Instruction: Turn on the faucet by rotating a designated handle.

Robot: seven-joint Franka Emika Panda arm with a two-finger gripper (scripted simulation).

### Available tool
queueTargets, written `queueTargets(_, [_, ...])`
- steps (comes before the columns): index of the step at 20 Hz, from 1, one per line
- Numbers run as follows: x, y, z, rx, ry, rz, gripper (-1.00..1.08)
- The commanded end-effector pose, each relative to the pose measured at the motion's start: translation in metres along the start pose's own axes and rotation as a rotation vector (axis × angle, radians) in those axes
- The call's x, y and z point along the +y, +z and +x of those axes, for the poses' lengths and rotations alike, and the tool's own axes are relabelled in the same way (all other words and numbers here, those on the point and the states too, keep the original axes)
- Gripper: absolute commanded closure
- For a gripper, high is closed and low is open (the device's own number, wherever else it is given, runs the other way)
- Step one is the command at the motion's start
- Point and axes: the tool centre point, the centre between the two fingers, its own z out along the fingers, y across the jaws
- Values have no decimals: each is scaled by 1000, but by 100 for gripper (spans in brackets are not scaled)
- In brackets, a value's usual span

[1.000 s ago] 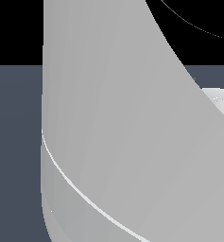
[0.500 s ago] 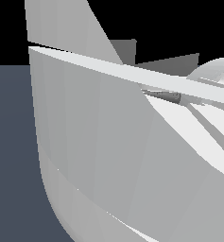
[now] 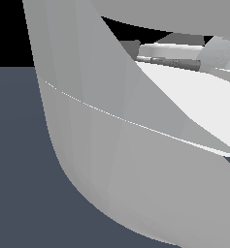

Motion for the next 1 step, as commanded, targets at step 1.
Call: queueTargets(1, [-3,4,-3,-69,-39,11,108])
